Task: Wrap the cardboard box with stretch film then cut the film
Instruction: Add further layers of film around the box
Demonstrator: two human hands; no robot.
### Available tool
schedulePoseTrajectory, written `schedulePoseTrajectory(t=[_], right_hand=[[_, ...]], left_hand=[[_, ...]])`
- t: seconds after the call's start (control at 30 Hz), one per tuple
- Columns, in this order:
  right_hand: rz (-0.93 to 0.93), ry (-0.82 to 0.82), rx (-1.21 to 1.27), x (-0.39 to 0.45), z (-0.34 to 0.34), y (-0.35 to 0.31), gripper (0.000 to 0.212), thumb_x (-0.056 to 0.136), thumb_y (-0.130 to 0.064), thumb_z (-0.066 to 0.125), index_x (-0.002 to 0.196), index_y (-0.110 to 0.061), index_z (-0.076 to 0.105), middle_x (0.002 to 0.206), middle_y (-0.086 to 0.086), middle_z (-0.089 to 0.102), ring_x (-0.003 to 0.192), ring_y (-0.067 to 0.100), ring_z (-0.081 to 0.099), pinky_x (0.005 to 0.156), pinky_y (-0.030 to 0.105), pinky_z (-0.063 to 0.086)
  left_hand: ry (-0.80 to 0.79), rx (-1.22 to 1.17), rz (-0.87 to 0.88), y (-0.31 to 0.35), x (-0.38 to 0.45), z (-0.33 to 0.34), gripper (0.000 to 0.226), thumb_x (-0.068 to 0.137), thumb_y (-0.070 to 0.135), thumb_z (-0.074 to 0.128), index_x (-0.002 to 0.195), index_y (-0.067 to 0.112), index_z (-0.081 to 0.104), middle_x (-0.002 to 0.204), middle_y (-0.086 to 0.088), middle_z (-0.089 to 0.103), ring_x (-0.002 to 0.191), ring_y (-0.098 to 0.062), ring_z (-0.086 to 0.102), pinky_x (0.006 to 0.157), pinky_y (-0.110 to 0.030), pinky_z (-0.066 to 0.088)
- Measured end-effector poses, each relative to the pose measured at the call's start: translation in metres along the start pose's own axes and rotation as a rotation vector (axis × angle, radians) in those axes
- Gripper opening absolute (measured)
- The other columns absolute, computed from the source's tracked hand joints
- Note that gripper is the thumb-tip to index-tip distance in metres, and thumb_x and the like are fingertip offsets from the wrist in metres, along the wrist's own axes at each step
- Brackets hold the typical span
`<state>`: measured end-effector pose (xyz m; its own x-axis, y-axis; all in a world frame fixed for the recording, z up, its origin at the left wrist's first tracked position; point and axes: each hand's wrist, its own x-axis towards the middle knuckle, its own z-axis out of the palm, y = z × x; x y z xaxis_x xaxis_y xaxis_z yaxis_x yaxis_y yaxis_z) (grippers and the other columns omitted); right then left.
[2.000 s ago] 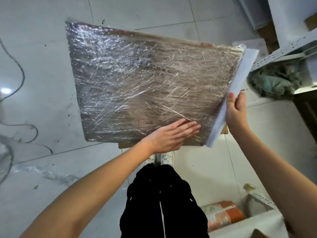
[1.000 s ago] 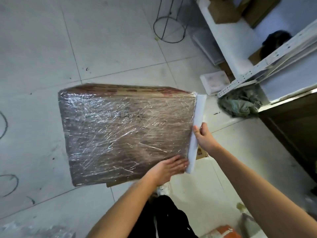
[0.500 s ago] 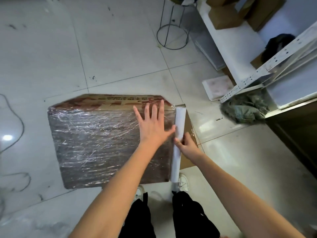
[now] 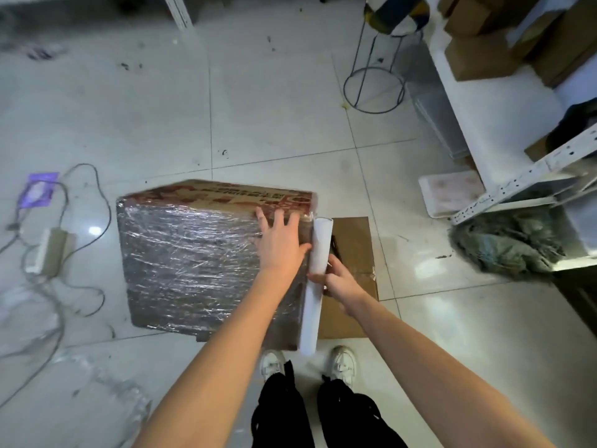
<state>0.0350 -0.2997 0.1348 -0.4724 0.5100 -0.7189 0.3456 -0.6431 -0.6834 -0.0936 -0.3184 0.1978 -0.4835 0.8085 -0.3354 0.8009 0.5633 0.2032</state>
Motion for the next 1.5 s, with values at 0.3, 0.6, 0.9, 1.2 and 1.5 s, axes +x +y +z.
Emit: schedulePoseTrajectory(t=[0.3, 0.6, 0.9, 1.2, 1.5], right_hand=[[-0.196, -0.053, -0.234, -0.014, 0.003, -0.046, 0.036, 0.082, -0.003, 0.066, 0.113, -0.01, 0.049, 0.106, 0.007, 0.058, 0.095, 0.019, 0.055, 0.081, 0.028, 0.048], [-0.237, 0.035, -0.363, -0.047, -0.018, -0.078, 0.041, 0.08, -0.011, 0.071, 0.113, -0.016, 0.048, 0.11, 0.005, 0.057, 0.105, 0.024, 0.055, 0.087, 0.034, 0.046], [-0.301, 0.149, -0.374, -0.078, -0.019, -0.098, 0.035, 0.081, -0.004, 0.068, 0.111, -0.012, 0.05, 0.104, 0.007, 0.06, 0.095, 0.023, 0.057, 0.086, 0.036, 0.049], [-0.292, 0.261, -0.695, -0.088, -0.004, -0.122, 0.057, 0.058, -0.043, 0.071, 0.105, -0.017, 0.052, 0.102, 0.006, 0.065, 0.091, 0.027, 0.063, 0.082, 0.049, 0.053], [-0.3, 0.28, -0.911, -0.097, 0.026, -0.134, 0.064, 0.072, -0.032, 0.078, 0.125, -0.009, 0.05, 0.117, 0.004, 0.057, 0.102, 0.023, 0.057, 0.081, 0.03, 0.046]], left_hand=[[0.218, -0.135, -0.063, -0.024, -0.014, -0.031, 0.063, 0.082, 0.046, 0.065, 0.134, 0.019, 0.041, 0.14, -0.01, 0.038, 0.139, -0.038, 0.018, 0.112, -0.055, 0.024], [0.242, -0.344, -0.005, 0.001, -0.025, -0.06, 0.062, 0.081, 0.041, 0.069, 0.133, 0.019, 0.044, 0.138, -0.009, 0.039, 0.138, -0.036, 0.016, 0.115, -0.05, 0.016], [0.27, -0.481, 0.124, 0.015, -0.023, -0.078, 0.06, 0.079, 0.032, 0.072, 0.129, 0.01, 0.047, 0.129, -0.011, 0.043, 0.129, -0.032, 0.029, 0.111, -0.042, 0.022], [0.238, -0.663, 0.126, -0.007, -0.021, -0.089, 0.058, 0.076, 0.032, 0.074, 0.124, 0.01, 0.049, 0.126, -0.01, 0.043, 0.121, -0.03, 0.039, 0.104, -0.044, 0.034], [0.172, -0.777, -0.09, -0.023, -0.034, -0.089, 0.057, 0.084, 0.043, 0.062, 0.136, 0.035, 0.038, 0.154, -0.009, 0.007, 0.143, -0.034, 0.009, 0.111, -0.057, 0.022]])
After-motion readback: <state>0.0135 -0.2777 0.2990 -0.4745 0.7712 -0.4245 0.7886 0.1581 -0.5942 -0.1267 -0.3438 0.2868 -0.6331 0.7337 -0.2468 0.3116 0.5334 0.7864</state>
